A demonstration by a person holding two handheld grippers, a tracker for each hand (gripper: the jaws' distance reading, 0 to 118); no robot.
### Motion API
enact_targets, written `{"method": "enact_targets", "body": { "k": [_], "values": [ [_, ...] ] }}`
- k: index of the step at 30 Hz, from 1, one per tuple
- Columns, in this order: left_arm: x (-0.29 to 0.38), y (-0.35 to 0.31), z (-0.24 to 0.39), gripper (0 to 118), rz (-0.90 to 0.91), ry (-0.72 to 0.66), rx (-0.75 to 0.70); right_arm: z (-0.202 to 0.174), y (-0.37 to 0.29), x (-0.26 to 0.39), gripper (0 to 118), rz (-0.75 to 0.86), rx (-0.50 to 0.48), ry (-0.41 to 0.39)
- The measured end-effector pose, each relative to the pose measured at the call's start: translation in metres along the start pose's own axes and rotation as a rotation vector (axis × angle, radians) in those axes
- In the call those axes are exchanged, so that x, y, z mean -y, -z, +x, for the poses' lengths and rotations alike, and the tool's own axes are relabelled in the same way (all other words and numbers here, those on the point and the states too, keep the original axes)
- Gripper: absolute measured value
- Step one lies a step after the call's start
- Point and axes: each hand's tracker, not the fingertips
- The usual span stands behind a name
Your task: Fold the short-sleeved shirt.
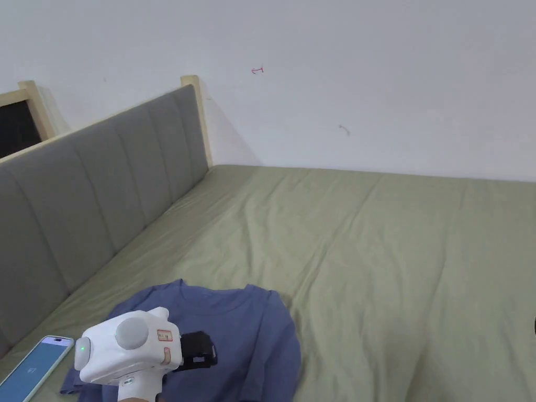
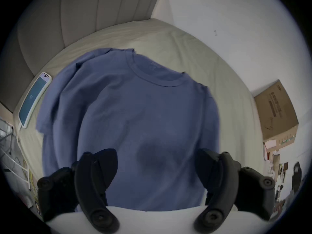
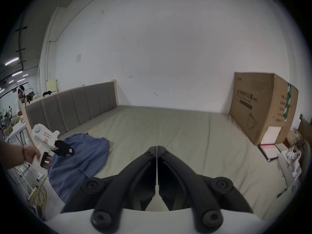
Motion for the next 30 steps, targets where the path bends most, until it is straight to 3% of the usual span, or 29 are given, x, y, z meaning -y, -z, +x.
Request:
{"method": "enact_targets", "body": {
  "k": [2, 4, 6, 8, 12, 19, 20, 22, 23, 24, 25, 28, 30],
  "values": [
    [0.003, 0.025, 0.005, 101, -0.036, 0.01, -0.06, 0.005, 0.003, 0.007, 1, -0.035, 0.008, 0.014],
    [0.006, 0.048, 0.013, 112, -0.071, 0.039, -0.057, 0.009, 0.006, 0.013, 1, -0.061, 0.011, 0.02],
    [0.016, 0.064, 0.03, 118, -0.083, 0.172, -0.086, 0.012, 0.01, 0.018, 1, -0.088, 0.015, 0.018],
    [0.031, 0.076, 0.047, 118, -0.044, 0.329, -0.244, 0.014, 0.014, 0.022, 1, -0.107, 0.012, 0.019],
    [0.044, 0.073, 0.038, 118, 0.065, 0.27, -0.18, 0.013, 0.019, 0.025, 1, -0.13, -0.001, 0.031],
    [0.047, 0.059, 0.043, 113, 0.06, 0.281, -0.212, 0.009, 0.015, 0.023, 1, -0.134, -0.044, 0.026],
    [0.048, 0.054, 0.044, 109, 0.067, 0.277, -0.206, 0.009, 0.012, 0.023, 1, -0.132, -0.047, 0.025],
    [0.049, 0.042, 0.045, 86, 0.081, 0.279, -0.209, 0.012, 0.008, 0.022, 1, -0.128, -0.05, 0.024],
    [0.049, 0.034, 0.047, 66, 0.1, 0.29, -0.203, 0.014, 0.006, 0.021, 1, -0.124, -0.048, 0.023],
    [0.05, 0.027, 0.048, 22, 0.121, 0.31, -0.21, 0.016, 0.002, 0.02, 1, -0.119, -0.043, 0.021],
    [0.05, 0.023, 0.048, 2, 0.121, 0.319, -0.212, 0.018, 0.0, 0.019, 1, -0.114, -0.038, 0.022],
    [0.046, 0.001, 0.04, 1, 0.112, 0.331, -0.168, 0.027, -0.009, 0.017, 1, -0.106, -0.029, 0.039],
    [0.041, -0.035, 0.043, 1, 0.235, 0.333, -0.144, 0.034, -0.017, 0.016, 1, -0.098, -0.026, 0.047]
  ]
}}
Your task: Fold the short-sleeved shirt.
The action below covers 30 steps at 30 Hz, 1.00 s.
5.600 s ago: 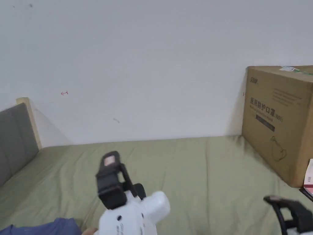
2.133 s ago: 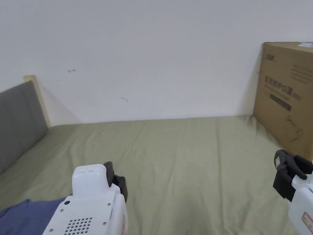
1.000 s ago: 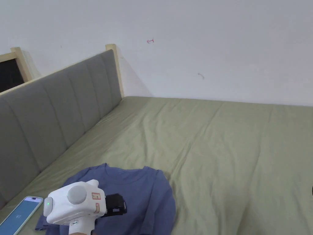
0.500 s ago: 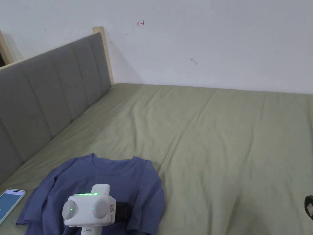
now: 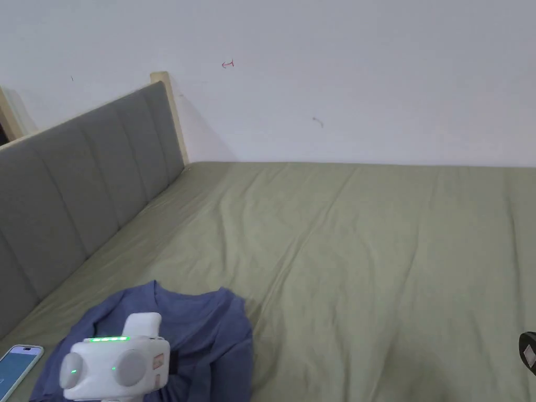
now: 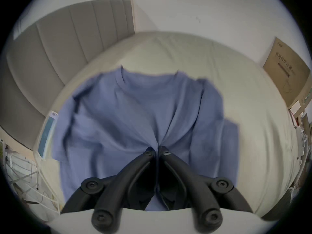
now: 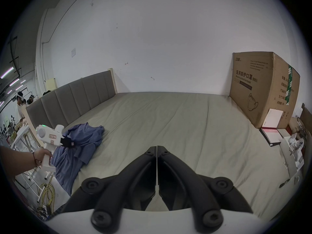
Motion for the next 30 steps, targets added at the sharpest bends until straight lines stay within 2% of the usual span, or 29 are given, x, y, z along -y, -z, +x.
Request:
{"method": "enact_targets", "body": {
  "k": [4, 7, 10, 14, 16, 18, 20, 24, 27, 29, 30],
  "values": [
    [-0.034, -0.077, -0.012, 1, 0.209, -0.07, 0.059, 0.014, -0.018, -0.003, 1, 0.039, 0.018, 0.023],
    [-0.059, -0.141, -0.001, 1, 0.345, -0.016, 0.099, 0.023, -0.035, -0.006, 1, 0.096, 0.022, 0.068],
    [-0.082, -0.206, 0.035, 2, 0.452, 0.055, 0.179, 0.034, -0.049, -0.007, 1, 0.162, 0.027, 0.113],
    [-0.109, -0.275, 0.1, 2, 0.507, 0.112, 0.371, 0.044, -0.069, -0.012, 1, 0.244, 0.043, 0.16],
    [-0.115, -0.297, 0.137, 2, 0.514, 0.174, 0.425, 0.052, -0.08, -0.016, 1, 0.252, 0.003, 0.211],
    [-0.12, -0.313, 0.179, 2, 0.494, 0.219, 0.495, 0.06, -0.092, -0.02, 1, 0.266, -0.011, 0.257],
    [-0.123, -0.32, 0.213, 2, 0.445, 0.197, 0.604, 0.067, -0.103, -0.02, 1, 0.284, 0.051, 0.274],
    [-0.126, -0.299, 0.282, 2, 0.285, 0.242, 0.79, 0.088, -0.119, -0.02, 1, 0.298, 0.099, 0.26],
    [-0.112, -0.264, 0.341, 2, 0.207, 0.338, 0.736, 0.103, -0.126, -0.017, 1, 0.286, 0.113, 0.249],
    [-0.095, -0.219, 0.375, 2, 0.028, 0.351, 0.703, 0.111, -0.126, -0.011, 1, 0.257, 0.123, 0.251],
    [-0.084, -0.193, 0.389, 2, -0.08, 0.337, 0.731, 0.118, -0.123, -0.005, 1, 0.234, 0.132, 0.256]
  ]
}}
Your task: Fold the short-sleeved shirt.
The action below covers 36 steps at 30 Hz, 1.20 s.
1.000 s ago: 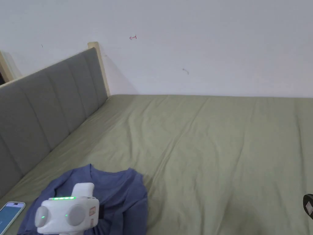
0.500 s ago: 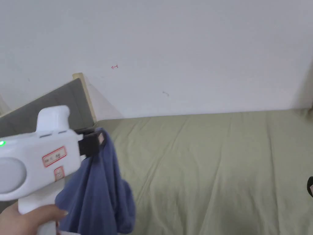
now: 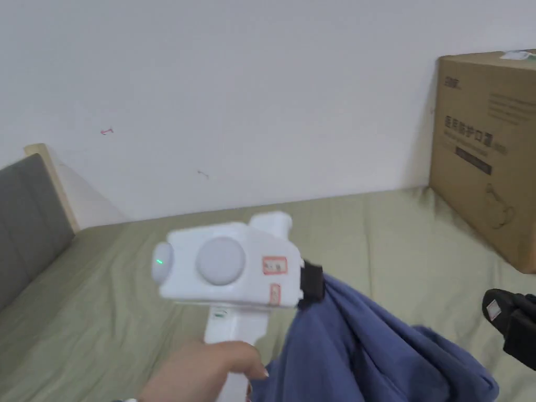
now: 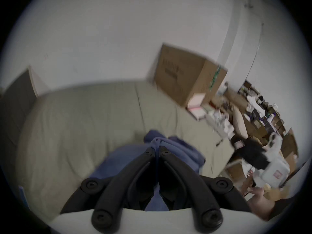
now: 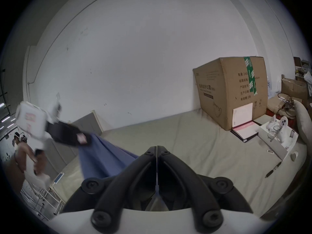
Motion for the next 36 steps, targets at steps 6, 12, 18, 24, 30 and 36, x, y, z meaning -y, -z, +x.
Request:
{"method": "enact_targets", "body": {
  "k": [6, 12, 18, 24, 30, 36],
  "values": [
    [0.067, 0.14, -0.023, 5, -0.357, -0.182, -0.027, 0.026, 0.012, 0.027, 1, -0.132, 0.02, 0.07],
    [0.093, 0.156, -0.053, 113, -0.449, -0.435, 0.002, 0.031, 0.018, 0.038, 1, -0.176, 0.022, 0.082],
    [0.058, 0.082, -0.056, 113, -0.24, -0.354, -0.038, 0.017, 0.022, 0.03, 1, -0.166, 0.008, 0.065],
    [0.077, -0.062, -0.046, 104, 0.438, -0.176, -0.105, -0.005, 0.01, 0.011, 1, -0.057, -0.024, 0.007],
    [0.156, -0.117, -0.026, 32, 0.784, 0.022, -0.455, -0.029, -0.009, 0.012, 1, 0.144, -0.016, -0.064],
    [0.188, -0.105, -0.025, 0, 0.786, -0.066, -0.583, -0.047, -0.011, 0.028, 1, 0.258, 0.088, -0.153]
  ]
}}
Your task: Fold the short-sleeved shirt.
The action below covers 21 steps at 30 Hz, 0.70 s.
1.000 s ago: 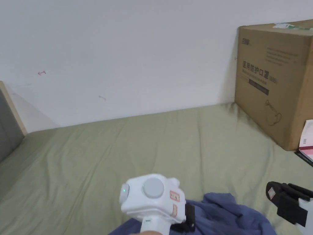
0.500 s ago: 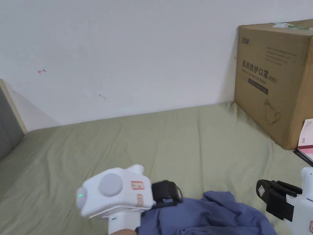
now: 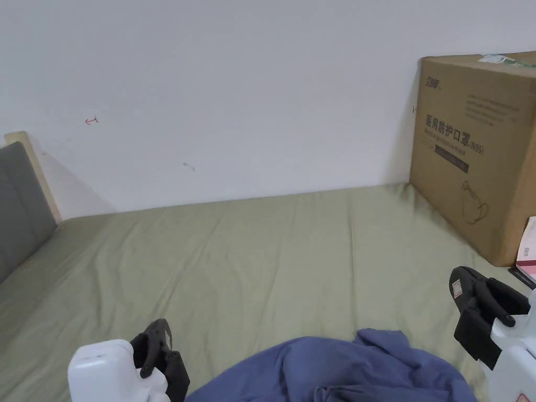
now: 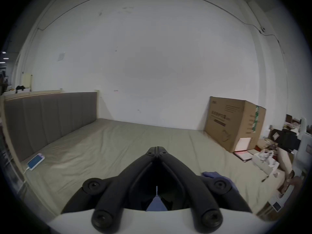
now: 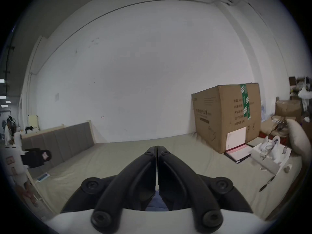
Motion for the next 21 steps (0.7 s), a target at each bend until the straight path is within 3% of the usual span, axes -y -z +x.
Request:
{"method": "enact_targets", "body": {
  "k": [2, 6, 13, 16, 20, 21],
  "values": [
    [0.006, -0.006, 0.0, 0, 0.043, 0.029, -0.077, -0.003, 0.001, 0.001, 1, -0.017, -0.006, 0.008],
    [0.006, -0.013, -0.005, 0, 0.079, 0.04, -0.091, -0.003, 0.001, -0.001, 1, -0.035, -0.031, 0.015],
    [-0.005, 0.006, -0.02, 0, -0.005, -0.002, -0.027, -0.007, 0.011, 0.0, 1, -0.097, -0.018, -0.029],
    [-0.023, 0.052, -0.032, 0, -0.249, -0.025, 0.037, -0.004, 0.018, 0.003, 1, -0.166, -0.051, -0.007],
    [-0.006, 0.164, -0.07, 0, -0.95, -0.198, 0.113, 0.0, 0.025, 0.008, 1, -0.225, -0.045, 0.015],
    [0.01, 0.178, -0.081, 0, -1.0, -0.266, 0.163, 0.001, 0.028, 0.01, 1, -0.244, -0.043, 0.016]
  ]
}}
